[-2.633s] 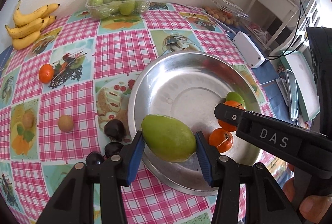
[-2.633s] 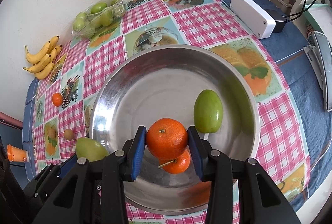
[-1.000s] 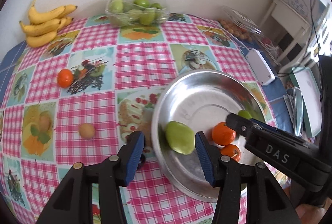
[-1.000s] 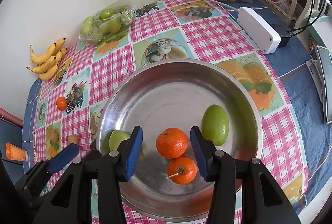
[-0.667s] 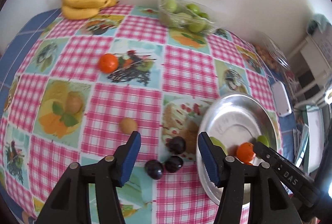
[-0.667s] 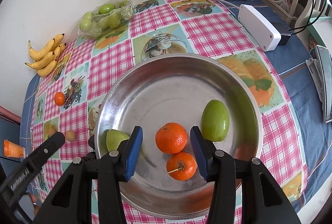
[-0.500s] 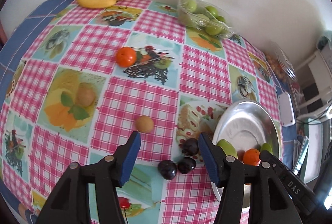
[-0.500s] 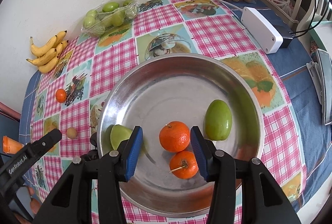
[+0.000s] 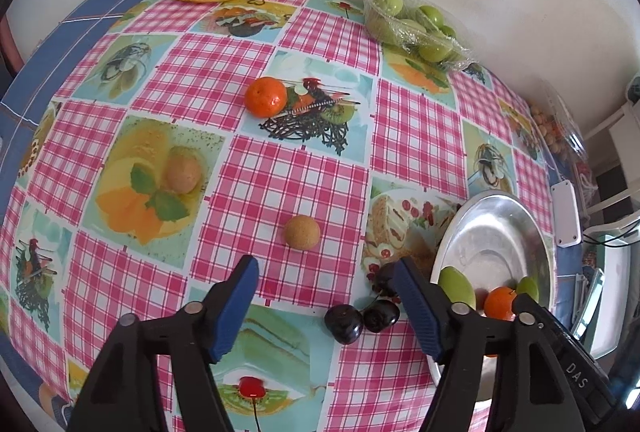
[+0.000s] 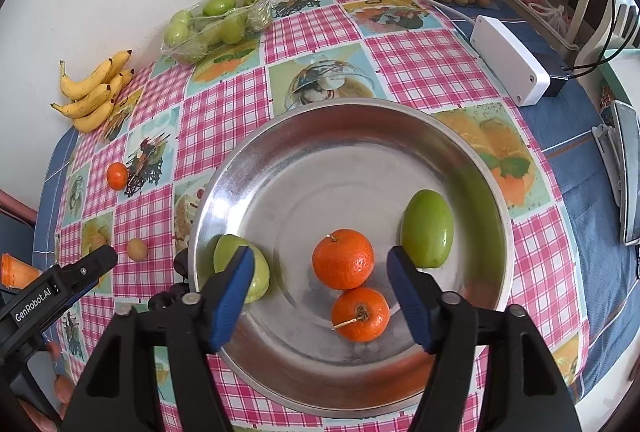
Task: Organize fruits
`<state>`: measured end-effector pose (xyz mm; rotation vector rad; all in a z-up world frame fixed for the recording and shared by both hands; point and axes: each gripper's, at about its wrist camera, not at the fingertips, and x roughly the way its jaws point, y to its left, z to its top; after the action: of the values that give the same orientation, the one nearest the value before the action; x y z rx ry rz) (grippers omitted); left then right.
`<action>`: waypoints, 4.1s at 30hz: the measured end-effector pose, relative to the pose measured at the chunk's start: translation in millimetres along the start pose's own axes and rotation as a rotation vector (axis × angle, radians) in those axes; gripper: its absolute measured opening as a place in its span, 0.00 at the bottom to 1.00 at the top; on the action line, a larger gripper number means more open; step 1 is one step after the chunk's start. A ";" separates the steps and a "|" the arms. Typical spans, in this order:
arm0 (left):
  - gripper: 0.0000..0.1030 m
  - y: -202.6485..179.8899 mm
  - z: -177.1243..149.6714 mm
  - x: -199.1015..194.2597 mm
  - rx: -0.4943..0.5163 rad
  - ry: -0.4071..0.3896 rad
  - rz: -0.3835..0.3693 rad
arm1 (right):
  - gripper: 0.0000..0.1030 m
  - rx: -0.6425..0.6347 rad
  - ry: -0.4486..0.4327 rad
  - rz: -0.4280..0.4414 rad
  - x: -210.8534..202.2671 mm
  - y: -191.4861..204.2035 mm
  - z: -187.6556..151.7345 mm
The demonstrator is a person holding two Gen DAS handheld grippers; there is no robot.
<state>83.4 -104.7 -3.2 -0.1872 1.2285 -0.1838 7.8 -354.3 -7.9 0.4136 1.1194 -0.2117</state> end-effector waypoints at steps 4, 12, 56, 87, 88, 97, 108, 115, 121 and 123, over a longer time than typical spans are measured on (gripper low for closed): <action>0.78 1.2 -0.8 1.7 -0.002 0.003 0.015 | 0.78 -0.004 0.000 0.000 1.1 0.1 -0.1; 1.00 5.0 -1.4 6.0 -0.008 -0.001 0.063 | 0.79 -0.003 0.010 -0.006 4.7 -2.0 -1.2; 1.00 70.0 15.4 -26.9 -0.085 -0.084 0.080 | 0.99 -0.199 0.071 0.112 14.8 93.6 -27.4; 0.83 36.8 -7.4 26.3 -0.061 0.132 -0.033 | 0.94 -0.066 0.077 -0.051 18.8 54.0 -17.4; 0.82 36.1 -7.6 26.6 -0.058 0.134 -0.035 | 0.94 -0.060 0.071 -0.053 17.3 51.7 -16.1; 0.77 22.6 -10.9 32.4 -0.015 0.163 -0.042 | 0.72 -0.061 0.062 -0.038 13.6 49.4 -13.0; 0.45 10.4 -15.6 37.6 0.016 0.201 -0.101 | 0.72 -0.077 0.067 -0.033 13.9 52.7 -13.8; 0.27 -0.6 -17.9 39.7 0.028 0.207 -0.141 | 0.72 -0.074 0.068 -0.028 14.0 52.2 -14.1; 0.22 0.5 -16.2 38.6 0.014 0.190 -0.144 | 0.72 -0.077 0.065 -0.022 12.8 52.5 -14.0; 0.20 4.8 -15.2 34.4 0.005 0.182 -0.151 | 0.72 -0.081 0.058 -0.011 11.1 54.7 -13.3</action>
<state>80.4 -109.0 -40.7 -0.2636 1.3954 -0.3410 21.7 -298.7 -11.1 0.3439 1.1834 -0.1640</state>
